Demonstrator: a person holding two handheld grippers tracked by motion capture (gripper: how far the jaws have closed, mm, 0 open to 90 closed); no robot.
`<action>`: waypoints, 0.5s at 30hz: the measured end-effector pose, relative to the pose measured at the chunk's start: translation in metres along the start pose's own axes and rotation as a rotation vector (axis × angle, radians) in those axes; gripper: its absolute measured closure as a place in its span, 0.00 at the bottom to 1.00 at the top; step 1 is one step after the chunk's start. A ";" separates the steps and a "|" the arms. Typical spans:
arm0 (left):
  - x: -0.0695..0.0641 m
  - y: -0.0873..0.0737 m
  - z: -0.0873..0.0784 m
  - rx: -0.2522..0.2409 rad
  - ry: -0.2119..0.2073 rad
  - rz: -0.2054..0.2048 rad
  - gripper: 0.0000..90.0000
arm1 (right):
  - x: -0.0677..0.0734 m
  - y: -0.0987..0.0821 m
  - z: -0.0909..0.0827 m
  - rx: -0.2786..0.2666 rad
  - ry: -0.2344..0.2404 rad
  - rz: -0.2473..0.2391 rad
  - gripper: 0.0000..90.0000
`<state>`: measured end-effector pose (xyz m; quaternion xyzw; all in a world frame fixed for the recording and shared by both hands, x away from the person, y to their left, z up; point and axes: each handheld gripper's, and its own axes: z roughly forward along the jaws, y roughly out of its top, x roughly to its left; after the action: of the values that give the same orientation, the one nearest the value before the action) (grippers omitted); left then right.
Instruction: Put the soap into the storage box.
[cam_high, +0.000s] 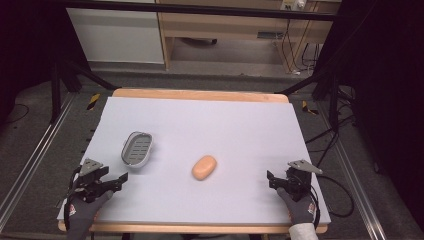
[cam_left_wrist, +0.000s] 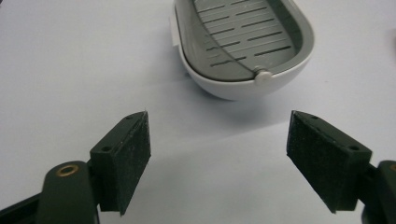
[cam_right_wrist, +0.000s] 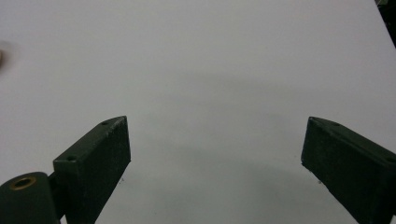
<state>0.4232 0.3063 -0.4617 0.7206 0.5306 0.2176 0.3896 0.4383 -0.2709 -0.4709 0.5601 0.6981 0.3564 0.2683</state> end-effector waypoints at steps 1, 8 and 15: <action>-0.002 0.000 0.000 0.000 -0.007 0.001 0.24 | 0.000 0.000 0.000 0.005 0.002 0.001 0.09; -0.014 0.002 -0.002 -0.006 -0.035 0.017 0.25 | 0.002 -0.001 0.001 0.021 0.007 -0.006 0.09; -0.027 0.004 -0.001 -0.010 -0.055 0.041 0.25 | 0.004 -0.001 0.001 0.025 0.005 -0.015 0.08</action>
<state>0.4156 0.2809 -0.4554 0.7351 0.5037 0.2084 0.4031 0.4374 -0.2667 -0.4717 0.5573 0.7071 0.3472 0.2624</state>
